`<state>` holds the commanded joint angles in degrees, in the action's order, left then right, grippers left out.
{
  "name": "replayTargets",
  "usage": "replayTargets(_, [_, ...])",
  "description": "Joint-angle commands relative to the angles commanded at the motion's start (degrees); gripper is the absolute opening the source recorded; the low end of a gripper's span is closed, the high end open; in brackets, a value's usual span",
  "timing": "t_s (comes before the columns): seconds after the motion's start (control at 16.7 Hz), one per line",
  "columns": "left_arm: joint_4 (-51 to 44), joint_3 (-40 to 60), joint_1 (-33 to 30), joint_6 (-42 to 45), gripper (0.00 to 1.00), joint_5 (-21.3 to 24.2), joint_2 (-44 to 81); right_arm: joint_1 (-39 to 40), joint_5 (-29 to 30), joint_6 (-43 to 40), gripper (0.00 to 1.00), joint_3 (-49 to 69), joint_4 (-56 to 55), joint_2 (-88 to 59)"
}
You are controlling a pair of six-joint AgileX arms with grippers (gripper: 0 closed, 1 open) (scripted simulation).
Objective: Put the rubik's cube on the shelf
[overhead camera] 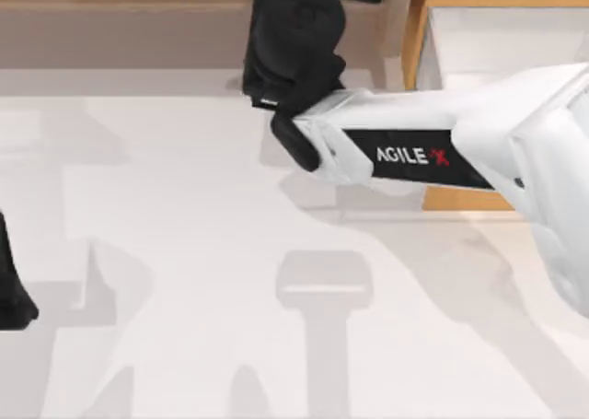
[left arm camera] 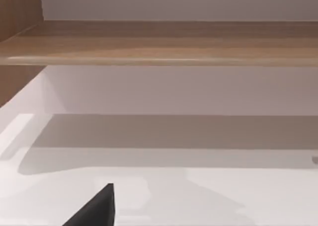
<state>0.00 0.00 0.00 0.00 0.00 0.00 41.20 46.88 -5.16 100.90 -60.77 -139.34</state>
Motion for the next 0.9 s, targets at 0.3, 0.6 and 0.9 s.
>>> replayTargets(0.3, [0.0,0.0,0.0,0.0,1.0,0.0,0.0,-2.5,-3.1,0.4,0.0,8.3,10.6,-4.4])
replayTargets(0.6, [0.0,0.0,0.0,0.0,1.0,0.0,0.0,-2.3,-6.0,1.2,0.0,10.7,19.5,-6.6])
replayTargets(0.9, [0.0,0.0,0.0,0.0,1.0,0.0,0.0,-2.3,-6.1,1.3,0.08,10.7,19.6,-6.7])
